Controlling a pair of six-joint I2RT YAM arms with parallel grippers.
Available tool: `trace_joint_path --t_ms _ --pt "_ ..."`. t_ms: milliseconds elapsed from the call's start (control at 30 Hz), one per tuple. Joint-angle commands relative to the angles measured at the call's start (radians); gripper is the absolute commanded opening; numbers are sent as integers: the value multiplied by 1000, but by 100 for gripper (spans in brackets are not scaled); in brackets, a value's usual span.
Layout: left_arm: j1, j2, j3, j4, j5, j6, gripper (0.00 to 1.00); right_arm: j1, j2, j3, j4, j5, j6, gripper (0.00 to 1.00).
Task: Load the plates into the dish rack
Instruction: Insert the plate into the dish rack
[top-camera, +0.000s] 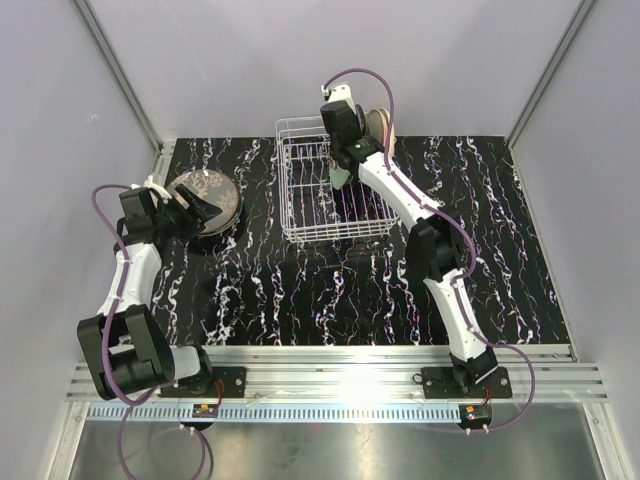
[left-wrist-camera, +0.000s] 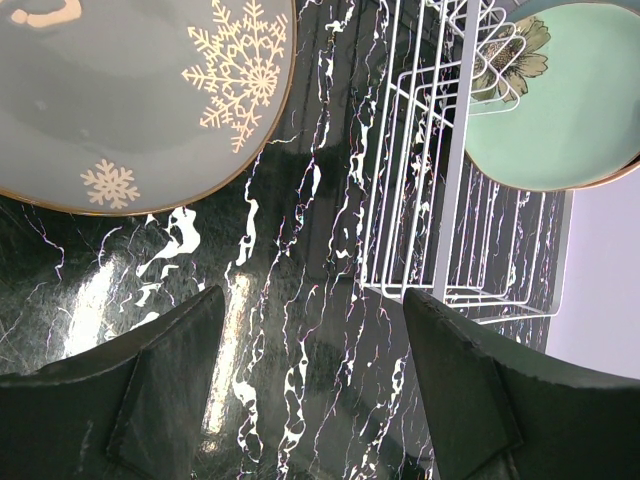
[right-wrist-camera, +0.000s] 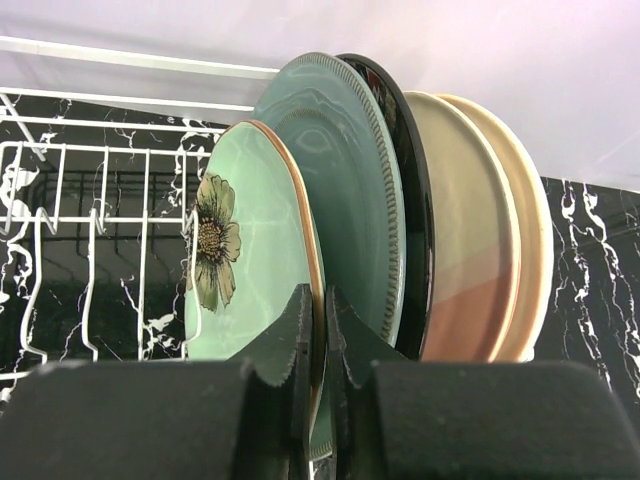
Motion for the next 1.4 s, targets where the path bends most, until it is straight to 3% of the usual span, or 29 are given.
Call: trace_joint_path --t_ms 0,167,267,700,1033,1133,1367 --pt "-4 -25 31 32 2 10 75 -8 -35 11 137 -21 49 4" --pt "-6 -24 29 33 5 11 76 -8 -29 11 126 -36 50 27" --pt "-7 -25 29 35 3 11 76 -8 -32 11 118 -52 53 32" --pt "-12 -27 31 37 7 14 77 -8 -116 -14 98 -108 69 41" --pt "-12 -28 58 -12 -49 60 78 18 -289 -109 79 -231 81 49" --pt "-11 -31 68 -32 -84 79 78 26 -360 -196 91 -334 156 49" --pt "-3 -36 77 -68 -184 108 78 33 -420 -358 154 -810 357 50"
